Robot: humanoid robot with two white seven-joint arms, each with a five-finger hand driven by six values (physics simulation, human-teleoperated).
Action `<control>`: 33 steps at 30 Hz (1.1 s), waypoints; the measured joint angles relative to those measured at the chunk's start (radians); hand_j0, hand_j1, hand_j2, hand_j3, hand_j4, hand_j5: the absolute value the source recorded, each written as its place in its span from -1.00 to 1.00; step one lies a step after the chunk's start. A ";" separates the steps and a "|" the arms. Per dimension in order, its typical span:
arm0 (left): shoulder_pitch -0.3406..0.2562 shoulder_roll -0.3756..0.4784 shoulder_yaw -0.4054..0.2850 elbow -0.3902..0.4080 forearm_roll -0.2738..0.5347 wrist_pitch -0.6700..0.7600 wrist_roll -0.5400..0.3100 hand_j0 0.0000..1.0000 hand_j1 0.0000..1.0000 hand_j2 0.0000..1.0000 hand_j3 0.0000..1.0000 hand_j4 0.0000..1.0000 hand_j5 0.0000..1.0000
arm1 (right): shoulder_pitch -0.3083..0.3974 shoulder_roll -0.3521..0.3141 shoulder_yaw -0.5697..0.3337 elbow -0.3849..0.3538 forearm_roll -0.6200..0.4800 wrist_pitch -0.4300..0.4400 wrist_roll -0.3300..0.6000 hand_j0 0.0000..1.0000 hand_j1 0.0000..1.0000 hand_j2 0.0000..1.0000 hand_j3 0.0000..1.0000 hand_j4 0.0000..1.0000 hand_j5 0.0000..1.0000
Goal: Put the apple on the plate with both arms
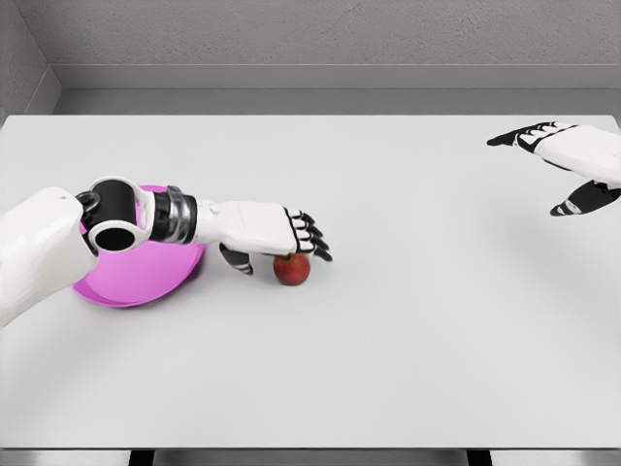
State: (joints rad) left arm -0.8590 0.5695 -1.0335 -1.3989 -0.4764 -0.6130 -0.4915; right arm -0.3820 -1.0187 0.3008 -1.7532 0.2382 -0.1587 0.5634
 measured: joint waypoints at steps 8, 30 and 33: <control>0.002 -0.021 -0.007 0.005 -0.016 0.000 -0.008 1.00 1.00 1.00 1.00 1.00 1.00 | 0.000 0.000 0.000 0.000 0.000 0.000 0.000 1.00 1.00 1.00 1.00 1.00 1.00; 0.000 -0.024 -0.020 -0.034 -0.015 0.002 -0.055 -0.01 -0.01 -0.01 -0.01 -0.01 -0.01 | 0.000 0.000 0.000 0.000 0.000 0.000 0.000 1.00 1.00 1.00 1.00 1.00 1.00; 0.000 -0.023 -0.020 -0.033 -0.013 0.002 -0.056 -0.23 -0.23 -0.23 -0.23 -0.23 -0.23 | 0.000 -0.001 0.000 0.000 0.000 0.000 0.000 1.00 1.00 1.00 1.00 1.00 1.00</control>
State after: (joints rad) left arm -0.8590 0.5460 -1.0532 -1.4314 -0.4896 -0.6113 -0.5476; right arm -0.3820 -1.0196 0.3008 -1.7532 0.2382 -0.1587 0.5634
